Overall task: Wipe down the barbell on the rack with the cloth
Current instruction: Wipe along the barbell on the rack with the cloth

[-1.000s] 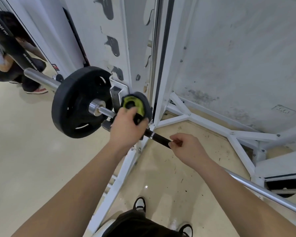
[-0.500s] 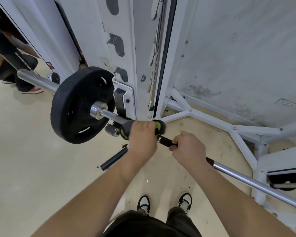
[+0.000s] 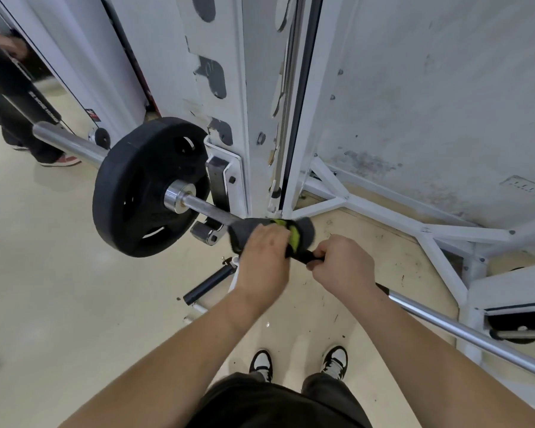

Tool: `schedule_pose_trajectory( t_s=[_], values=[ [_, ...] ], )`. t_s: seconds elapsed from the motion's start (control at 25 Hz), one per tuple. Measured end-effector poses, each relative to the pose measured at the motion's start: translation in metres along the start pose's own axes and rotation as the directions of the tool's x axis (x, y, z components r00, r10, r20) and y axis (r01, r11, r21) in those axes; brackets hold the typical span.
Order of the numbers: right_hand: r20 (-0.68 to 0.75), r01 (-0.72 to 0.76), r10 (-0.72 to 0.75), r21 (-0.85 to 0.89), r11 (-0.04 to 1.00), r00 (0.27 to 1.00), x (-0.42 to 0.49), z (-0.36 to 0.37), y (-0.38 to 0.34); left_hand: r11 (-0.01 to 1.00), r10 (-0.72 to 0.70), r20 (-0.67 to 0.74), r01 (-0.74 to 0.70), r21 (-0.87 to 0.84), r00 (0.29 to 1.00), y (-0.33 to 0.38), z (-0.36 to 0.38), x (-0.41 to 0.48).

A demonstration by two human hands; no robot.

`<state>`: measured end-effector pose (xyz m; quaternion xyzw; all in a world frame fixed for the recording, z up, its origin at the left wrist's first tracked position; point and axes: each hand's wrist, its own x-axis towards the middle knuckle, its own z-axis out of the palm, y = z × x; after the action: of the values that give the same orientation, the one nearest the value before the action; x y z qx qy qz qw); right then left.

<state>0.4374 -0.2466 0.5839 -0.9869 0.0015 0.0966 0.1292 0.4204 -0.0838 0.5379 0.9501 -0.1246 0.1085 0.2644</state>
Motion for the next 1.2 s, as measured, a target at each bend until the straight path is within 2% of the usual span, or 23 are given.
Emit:
schedule_pose_trajectory(
  t_s=[0.04,0.08,0.12,0.16,0.24,0.28,0.36,0.44,0.48,0.52,0.56,0.64,0.72,0.8,0.84,0.92,1.0,1.08,1.2],
  values=[
    [-0.007,0.011,-0.011,-0.004,1.000,1.000,-0.001,0.000,0.001,0.992,0.128,0.049,-0.128,-0.008,0.991,-0.004,0.000,-0.002],
    [-0.010,0.024,-0.024,0.001,1.000,1.000,-0.001,-0.001,0.001,0.982,0.189,0.109,-0.189,-0.009,0.976,-0.020,-0.010,0.003],
    [-0.008,0.025,-0.024,0.012,1.000,1.000,-0.002,-0.001,0.003,0.988,0.157,0.173,-0.156,-0.019,0.972,-0.040,-0.023,0.010],
    [-0.006,0.020,-0.019,0.023,1.000,1.000,-0.002,-0.001,0.002,0.998,0.059,0.189,-0.059,-0.007,0.980,-0.057,-0.035,0.016],
    [-0.006,0.015,-0.015,0.036,0.999,1.000,-0.003,-0.001,0.001,0.987,-0.161,0.040,0.160,0.031,0.986,-0.070,-0.045,0.014],
    [-0.009,0.009,-0.009,0.042,0.999,1.000,-0.003,-0.001,0.001,0.976,-0.212,-0.037,0.213,0.047,0.977,-0.058,-0.038,0.009],
    [0.023,-0.015,0.014,0.053,0.998,1.000,-0.002,-0.003,0.000,0.983,-0.185,-0.081,0.186,0.005,0.979,-0.023,-0.016,-0.008],
    [0.105,-0.029,0.028,0.005,1.000,0.994,0.002,-0.008,-0.002,0.987,-0.098,-0.011,0.096,-0.126,0.995,0.002,-0.012,-0.026],
    [0.145,-0.022,0.026,-0.032,0.999,0.989,0.005,-0.012,-0.004,0.969,-0.113,0.046,0.121,-0.214,0.992,0.004,-0.020,-0.032],
    [0.164,-0.005,0.014,-0.054,0.999,0.986,0.008,-0.016,-0.009,0.937,-0.175,0.114,0.201,-0.285,0.978,0.001,-0.033,-0.035],
    [0.159,0.025,-0.016,-0.058,0.998,0.987,0.012,-0.019,-0.017,0.897,-0.264,0.123,0.290,-0.334,0.957,-0.005,-0.048,-0.036],
    [0.114,0.112,-0.111,0.000,0.994,0.987,0.019,-0.018,-0.036,0.814,-0.469,-0.037,0.415,-0.407,0.883,-0.019,-0.080,-0.031],
    [0.093,0.172,-0.178,0.074,0.982,0.980,0.026,-0.011,-0.058,0.778,-0.581,-0.255,0.437,-0.451,0.773,-0.043,-0.110,-0.015],
    [0.097,0.228,-0.234,0.065,0.971,0.968,0.032,0.003,-0.075,0.797,-0.592,-0.352,0.462,-0.388,0.725,-0.072,-0.127,0.003],
    [0.091,0.249,-0.251,0.032,0.968,0.964,0.034,0.009,-0.080,0.811,-0.583,-0.343,0.502,-0.302,0.736,-0.087,-0.124,0.012],
    [0.088,0.237,-0.234,-0.021,0.971,0.968,0.040,0.014,-0.083,0.827,-0.553,-0.206,0.562,-0.020,0.807,-0.105,-0.100,0.028],
    [0.113,0.207,-0.203,-0.020,0.978,0.973,0.046,0.012,-0.083,0.833,-0.511,-0.079,0.515,0.200,0.856,-0.109,-0.077,0.038],
    [0.117,0.181,-0.179,-0.009,0.983,0.977,0.049,0.011,-0.082,0.819,-0.531,-0.040,0.525,0.230,0.846,-0.110,-0.070,0.047],
    [0.079,0.180,-0.182,0.028,0.983,0.980,0.045,0.016,-0.081,0.770,-0.538,-0.110,0.541,0.338,0.835,-0.093,-0.069,0.042]
  ],
)
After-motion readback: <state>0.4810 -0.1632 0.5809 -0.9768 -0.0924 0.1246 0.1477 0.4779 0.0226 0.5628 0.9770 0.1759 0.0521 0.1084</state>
